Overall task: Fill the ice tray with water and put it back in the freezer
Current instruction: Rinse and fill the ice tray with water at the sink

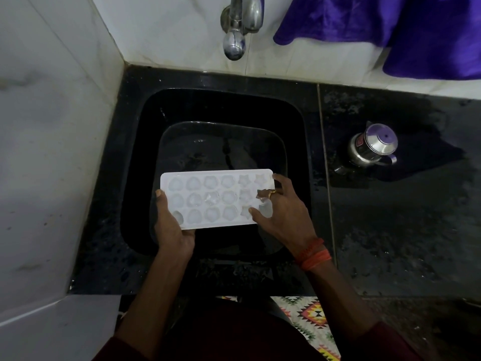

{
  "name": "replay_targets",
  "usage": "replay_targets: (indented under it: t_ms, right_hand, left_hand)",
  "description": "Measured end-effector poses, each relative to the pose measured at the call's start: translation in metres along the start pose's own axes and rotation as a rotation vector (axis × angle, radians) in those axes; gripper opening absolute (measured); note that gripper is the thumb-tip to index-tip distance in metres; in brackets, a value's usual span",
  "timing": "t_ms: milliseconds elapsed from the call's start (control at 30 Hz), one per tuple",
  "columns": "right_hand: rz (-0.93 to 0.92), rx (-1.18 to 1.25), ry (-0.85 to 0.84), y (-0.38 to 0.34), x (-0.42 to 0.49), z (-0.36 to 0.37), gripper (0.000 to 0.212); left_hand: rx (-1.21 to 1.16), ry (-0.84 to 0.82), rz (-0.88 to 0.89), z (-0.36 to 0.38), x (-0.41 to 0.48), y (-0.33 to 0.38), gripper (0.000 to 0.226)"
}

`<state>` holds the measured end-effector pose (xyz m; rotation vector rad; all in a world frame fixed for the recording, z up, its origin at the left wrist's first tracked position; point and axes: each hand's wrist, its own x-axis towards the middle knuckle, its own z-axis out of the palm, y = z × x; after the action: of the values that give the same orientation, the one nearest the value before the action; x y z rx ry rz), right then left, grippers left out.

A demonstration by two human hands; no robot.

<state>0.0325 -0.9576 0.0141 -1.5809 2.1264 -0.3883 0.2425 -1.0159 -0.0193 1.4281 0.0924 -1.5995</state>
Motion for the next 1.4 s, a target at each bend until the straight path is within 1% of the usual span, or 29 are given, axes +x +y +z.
replay_targets:
  t_ms: [167,333,600,733,833,967,1133,1233,1400]
  right_hand:
    - [-0.014,0.01,0.028,0.001,-0.001,0.0,0.043]
    - [-0.008,-0.017,-0.005,0.002,0.001,0.002,0.048]
    - [-0.005,-0.016,-0.015,0.002,0.001,0.0,0.047]
    - [-0.01,-0.044,-0.042,0.001,0.004,0.0,0.05]
    - [-0.034,-0.08,-0.074,0.002,0.007,-0.003,0.054]
    - [-0.085,-0.13,-0.12,0.004,0.013,-0.012,0.058]
    - [-0.133,-0.19,-0.131,0.005,0.016,-0.017,0.057]
    - [-0.154,-0.175,-0.139,0.006,0.017,-0.018,0.057]
    - [-0.192,-0.168,-0.125,0.008,0.018,-0.018,0.053]
  left_hand:
    - [-0.003,-0.002,-0.005,-0.002,0.002,-0.001,0.051]
    - [0.009,-0.015,0.011,-0.003,0.004,-0.002,0.051]
    - [0.012,0.004,0.011,-0.004,0.005,-0.001,0.051]
    - [0.02,0.013,0.005,-0.003,0.004,0.0,0.049]
    - [0.021,0.016,0.002,-0.003,0.003,0.001,0.051]
    - [0.029,0.002,-0.005,-0.003,0.002,0.004,0.047]
    - [0.042,-0.006,-0.004,-0.004,0.003,0.005,0.048]
    - [0.051,0.01,-0.009,-0.004,0.005,0.006,0.051]
    - [0.035,0.01,-0.011,-0.004,0.007,0.006,0.049]
